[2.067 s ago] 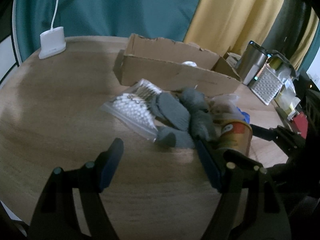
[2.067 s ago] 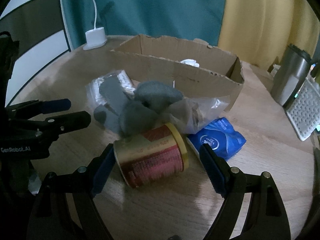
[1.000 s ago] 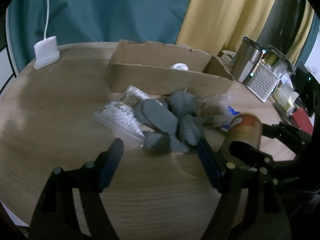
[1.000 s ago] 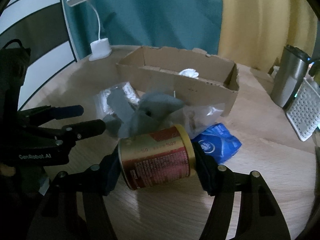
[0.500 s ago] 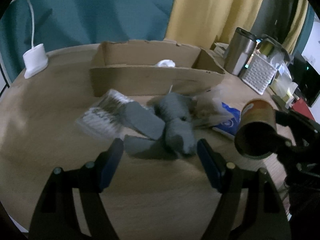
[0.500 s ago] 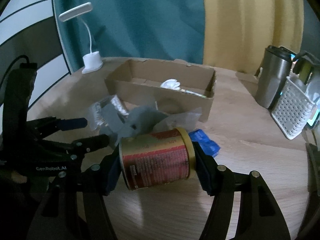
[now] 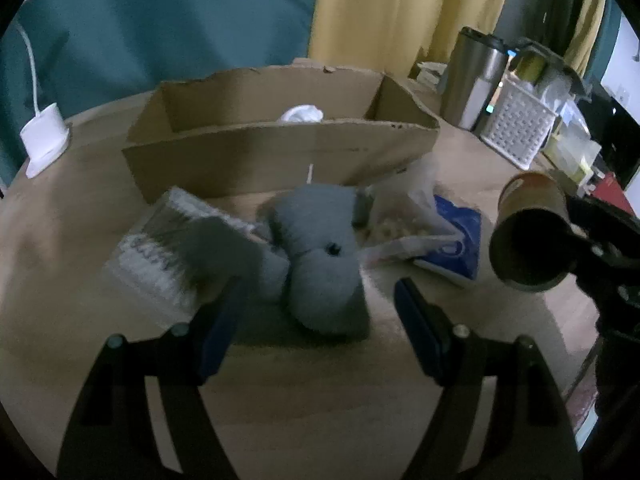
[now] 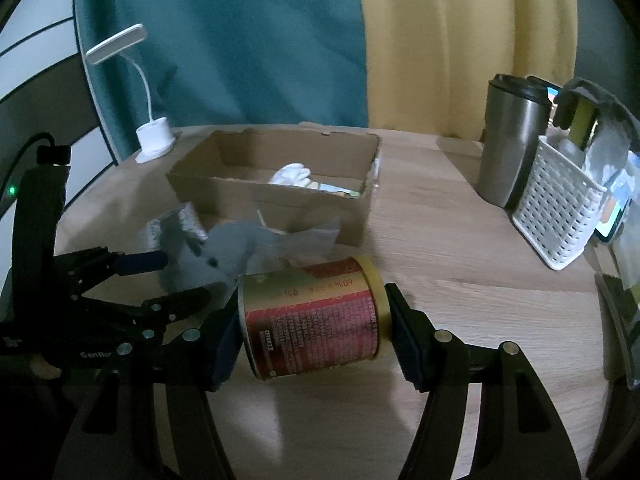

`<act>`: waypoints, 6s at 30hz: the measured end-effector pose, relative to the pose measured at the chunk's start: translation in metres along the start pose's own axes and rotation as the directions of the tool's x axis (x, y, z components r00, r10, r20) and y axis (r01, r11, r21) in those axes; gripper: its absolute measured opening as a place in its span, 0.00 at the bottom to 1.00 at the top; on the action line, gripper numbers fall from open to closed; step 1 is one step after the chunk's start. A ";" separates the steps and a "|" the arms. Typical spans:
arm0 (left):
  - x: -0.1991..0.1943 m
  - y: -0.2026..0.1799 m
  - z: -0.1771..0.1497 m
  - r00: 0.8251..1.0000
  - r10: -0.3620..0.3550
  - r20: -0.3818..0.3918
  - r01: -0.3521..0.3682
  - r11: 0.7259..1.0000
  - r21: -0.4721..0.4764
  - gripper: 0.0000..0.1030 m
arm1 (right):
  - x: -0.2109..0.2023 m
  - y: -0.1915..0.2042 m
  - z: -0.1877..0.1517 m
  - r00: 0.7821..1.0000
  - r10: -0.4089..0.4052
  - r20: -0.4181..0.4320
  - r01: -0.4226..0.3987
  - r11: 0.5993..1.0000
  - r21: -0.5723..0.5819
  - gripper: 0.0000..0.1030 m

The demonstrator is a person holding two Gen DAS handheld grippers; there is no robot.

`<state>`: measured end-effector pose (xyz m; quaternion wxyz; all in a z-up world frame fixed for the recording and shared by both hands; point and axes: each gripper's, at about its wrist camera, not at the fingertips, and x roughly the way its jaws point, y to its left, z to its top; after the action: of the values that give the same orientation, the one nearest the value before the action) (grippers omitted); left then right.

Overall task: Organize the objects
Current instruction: 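Grasp the grey plush socks with the left gripper and lift them, then carry the grey socks over the cardboard box with the left gripper while the right carries the can, then lower and open both grippers to release the can and grey socks into the box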

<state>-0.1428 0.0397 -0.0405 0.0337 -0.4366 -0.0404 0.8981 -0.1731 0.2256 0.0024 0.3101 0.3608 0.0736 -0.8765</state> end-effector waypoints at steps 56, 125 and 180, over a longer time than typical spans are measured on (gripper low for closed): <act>-0.067 0.035 0.033 0.978 -0.041 0.204 0.040 0.999 0.011 0.41 | 0.001 0.011 0.037 0.998 -0.041 0.048 0.042 0.999 -0.026 0.66; 0.002 0.071 0.109 0.985 -0.053 0.164 0.060 0.998 -0.036 0.41 | 0.081 -0.010 0.099 0.999 -0.037 0.014 0.037 0.999 0.010 0.66; 0.056 0.076 0.114 0.995 -0.093 0.033 0.095 0.993 -0.067 0.55 | 0.145 -0.020 0.130 0.995 -0.091 -0.028 0.093 0.993 0.078 0.66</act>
<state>-0.2692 -0.0351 -0.0215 0.0604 -0.4218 -0.0922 0.8999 -0.3404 0.1245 -0.0034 0.2540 0.3795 0.0593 -0.8877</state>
